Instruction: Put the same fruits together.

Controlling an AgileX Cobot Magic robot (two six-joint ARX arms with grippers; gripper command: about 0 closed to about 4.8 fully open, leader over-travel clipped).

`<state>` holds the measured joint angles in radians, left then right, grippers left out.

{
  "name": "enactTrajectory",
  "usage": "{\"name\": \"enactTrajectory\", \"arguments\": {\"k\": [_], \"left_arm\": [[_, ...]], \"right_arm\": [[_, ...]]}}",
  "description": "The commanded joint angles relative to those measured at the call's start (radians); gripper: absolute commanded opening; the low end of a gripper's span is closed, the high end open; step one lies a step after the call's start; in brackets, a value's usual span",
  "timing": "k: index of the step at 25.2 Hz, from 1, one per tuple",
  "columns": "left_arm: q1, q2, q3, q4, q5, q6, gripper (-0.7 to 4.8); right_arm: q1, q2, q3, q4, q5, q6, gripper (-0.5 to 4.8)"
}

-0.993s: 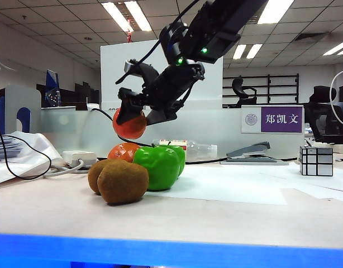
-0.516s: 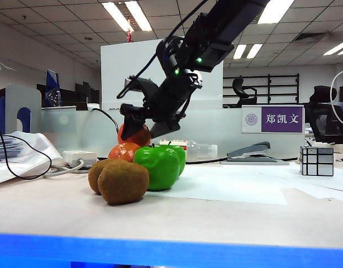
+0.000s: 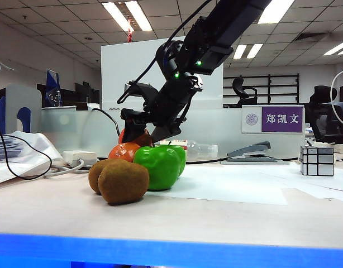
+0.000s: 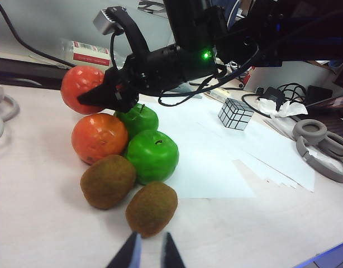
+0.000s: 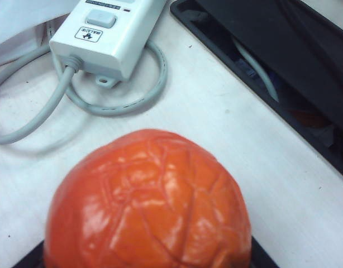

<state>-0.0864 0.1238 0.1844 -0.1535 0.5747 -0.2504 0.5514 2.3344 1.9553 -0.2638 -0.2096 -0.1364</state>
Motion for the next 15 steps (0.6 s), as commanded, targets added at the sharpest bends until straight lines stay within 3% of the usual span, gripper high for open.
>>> {"name": "enactTrajectory", "arguments": {"k": [1, 15], "left_arm": [[0.0, 0.0, 0.003, 0.012, 0.001, 0.008, 0.62], [0.0, 0.0, 0.003, 0.012, 0.001, 0.008, 0.62]], "right_arm": [[0.0, -0.005, 0.009, -0.001, -0.002, -0.003, -0.08], [0.003, 0.008, 0.01, -0.006, -0.018, -0.003, -0.08]]}}
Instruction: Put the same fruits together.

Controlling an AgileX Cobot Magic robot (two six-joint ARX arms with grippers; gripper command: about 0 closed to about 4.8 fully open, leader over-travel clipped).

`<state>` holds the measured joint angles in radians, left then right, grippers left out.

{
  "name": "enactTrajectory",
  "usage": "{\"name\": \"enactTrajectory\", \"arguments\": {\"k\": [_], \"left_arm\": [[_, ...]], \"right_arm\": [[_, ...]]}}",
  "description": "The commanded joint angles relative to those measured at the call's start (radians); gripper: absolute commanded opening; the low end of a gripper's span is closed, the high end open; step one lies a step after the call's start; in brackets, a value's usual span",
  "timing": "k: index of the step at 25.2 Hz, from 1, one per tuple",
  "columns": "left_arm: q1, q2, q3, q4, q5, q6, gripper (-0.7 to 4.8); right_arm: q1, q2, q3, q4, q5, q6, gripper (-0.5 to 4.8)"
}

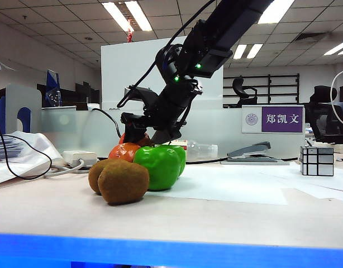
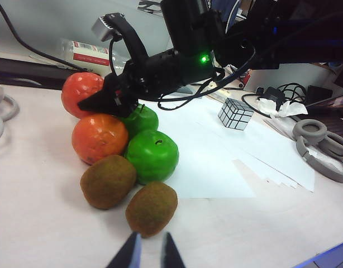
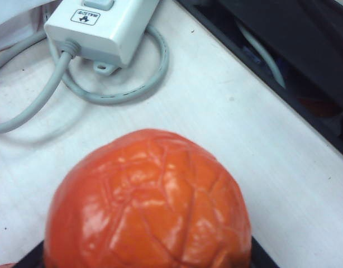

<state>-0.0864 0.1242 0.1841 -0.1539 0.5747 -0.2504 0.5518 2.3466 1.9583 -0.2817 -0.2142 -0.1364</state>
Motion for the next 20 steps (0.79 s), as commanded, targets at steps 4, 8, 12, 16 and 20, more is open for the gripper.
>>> {"name": "enactTrajectory", "arguments": {"k": [4, 8, 12, 16, 20], "left_arm": [[0.0, 0.0, 0.003, 0.013, 0.001, 0.008, 0.62], [0.0, 0.0, 0.003, 0.012, 0.001, 0.008, 0.62], [0.0, 0.0, 0.003, 0.013, 0.001, 0.008, 0.62], [0.0, 0.0, 0.003, 0.013, -0.002, 0.008, 0.62], [0.0, 0.0, 0.003, 0.013, -0.008, 0.008, 0.62]], "right_arm": [[0.003, -0.004, 0.045, 0.013, -0.06, -0.002, -0.08], [0.007, -0.004, 0.103, -0.012, -0.08, -0.002, -0.08], [0.022, -0.005, 0.135, -0.044, -0.113, -0.002, -0.08], [0.057, -0.004, 0.138, -0.067, -0.128, -0.018, -0.08], [0.105, 0.0, 0.138, -0.094, -0.12, -0.052, -0.08]]}}
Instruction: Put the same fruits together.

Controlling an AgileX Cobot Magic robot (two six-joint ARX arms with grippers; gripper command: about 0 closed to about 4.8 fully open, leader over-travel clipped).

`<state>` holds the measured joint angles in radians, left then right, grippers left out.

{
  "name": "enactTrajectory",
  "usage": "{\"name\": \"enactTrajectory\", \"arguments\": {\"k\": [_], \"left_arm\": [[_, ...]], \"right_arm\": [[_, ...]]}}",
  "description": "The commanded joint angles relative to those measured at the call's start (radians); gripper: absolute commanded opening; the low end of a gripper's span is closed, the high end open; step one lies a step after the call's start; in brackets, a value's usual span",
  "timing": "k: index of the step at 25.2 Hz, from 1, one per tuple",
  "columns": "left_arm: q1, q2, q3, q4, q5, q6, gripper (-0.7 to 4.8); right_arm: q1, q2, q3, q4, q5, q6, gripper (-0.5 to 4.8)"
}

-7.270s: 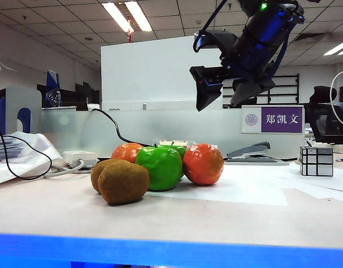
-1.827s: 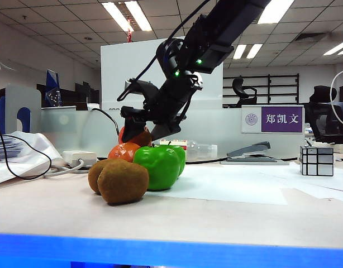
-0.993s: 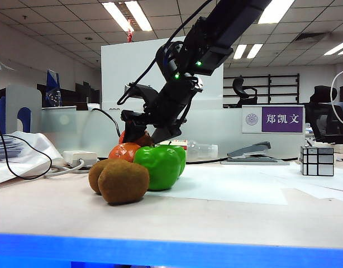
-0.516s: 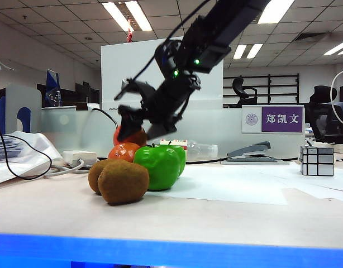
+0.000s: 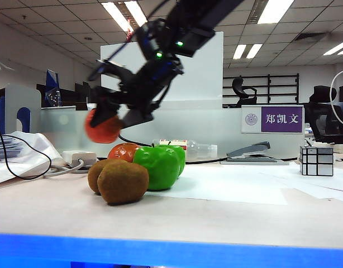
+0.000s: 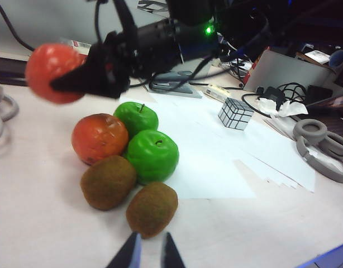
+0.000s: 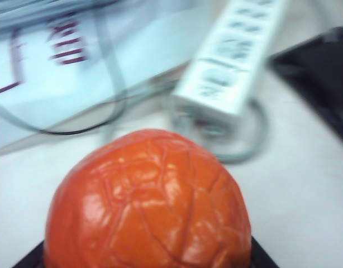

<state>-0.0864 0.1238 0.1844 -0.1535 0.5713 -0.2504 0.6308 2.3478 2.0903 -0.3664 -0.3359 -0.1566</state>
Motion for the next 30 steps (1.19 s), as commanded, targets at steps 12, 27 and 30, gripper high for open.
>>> {"name": "enactTrajectory", "arguments": {"k": [12, 27, 30], "left_arm": [[0.0, 0.0, 0.003, -0.019, -0.066, 0.015, 0.62], [0.0, 0.0, 0.003, -0.032, -0.081, 0.015, 0.62], [0.0, 0.0, 0.003, -0.032, -0.08, 0.014, 0.62]], "right_arm": [[0.1, 0.029, 0.006, -0.121, 0.116, -0.106, -0.08], [0.132, 0.04, 0.006, -0.163, 0.172, -0.144, -0.08], [0.139, 0.045, 0.006, -0.165, 0.182, -0.155, -0.08]]}}
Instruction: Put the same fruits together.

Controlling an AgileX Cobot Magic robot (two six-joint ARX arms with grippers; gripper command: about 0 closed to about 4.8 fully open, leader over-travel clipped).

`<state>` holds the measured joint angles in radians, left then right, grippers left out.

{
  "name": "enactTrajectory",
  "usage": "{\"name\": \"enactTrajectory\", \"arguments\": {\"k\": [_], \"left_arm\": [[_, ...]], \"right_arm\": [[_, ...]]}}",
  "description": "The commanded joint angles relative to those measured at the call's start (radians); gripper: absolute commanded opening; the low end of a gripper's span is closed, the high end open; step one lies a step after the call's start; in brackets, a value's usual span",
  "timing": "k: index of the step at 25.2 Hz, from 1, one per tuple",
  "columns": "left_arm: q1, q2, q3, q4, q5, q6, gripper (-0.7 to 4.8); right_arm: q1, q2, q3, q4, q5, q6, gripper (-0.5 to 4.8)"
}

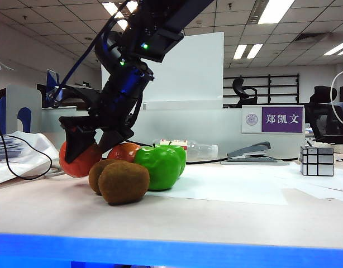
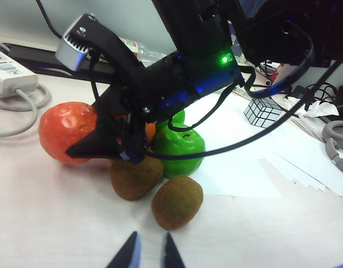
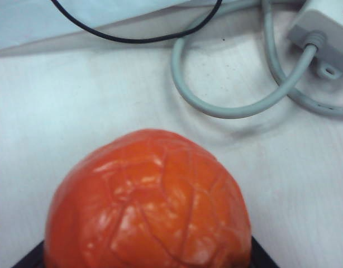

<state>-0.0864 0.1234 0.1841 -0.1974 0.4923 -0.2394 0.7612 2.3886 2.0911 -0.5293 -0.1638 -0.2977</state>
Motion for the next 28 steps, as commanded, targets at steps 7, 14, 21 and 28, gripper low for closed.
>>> {"name": "enactTrajectory", "arguments": {"k": [7, 14, 21, 28], "left_arm": [[0.0, 0.001, 0.004, 0.012, 0.001, 0.003, 0.62], [0.0, 0.001, 0.004, 0.012, 0.001, 0.003, 0.62], [0.0, 0.001, 0.004, 0.012, 0.001, 0.003, 0.62], [0.0, 0.001, 0.005, 0.013, 0.001, 0.003, 0.62]], "right_arm": [[0.018, 0.014, 0.005, -0.02, 0.058, -0.041, -0.08], [0.019, 0.018, 0.005, -0.019, 0.057, -0.041, -0.08], [0.018, 0.018, 0.005, -0.019, 0.056, -0.044, -0.04], [0.018, 0.018, 0.005, -0.013, 0.053, -0.047, 1.57]]}}
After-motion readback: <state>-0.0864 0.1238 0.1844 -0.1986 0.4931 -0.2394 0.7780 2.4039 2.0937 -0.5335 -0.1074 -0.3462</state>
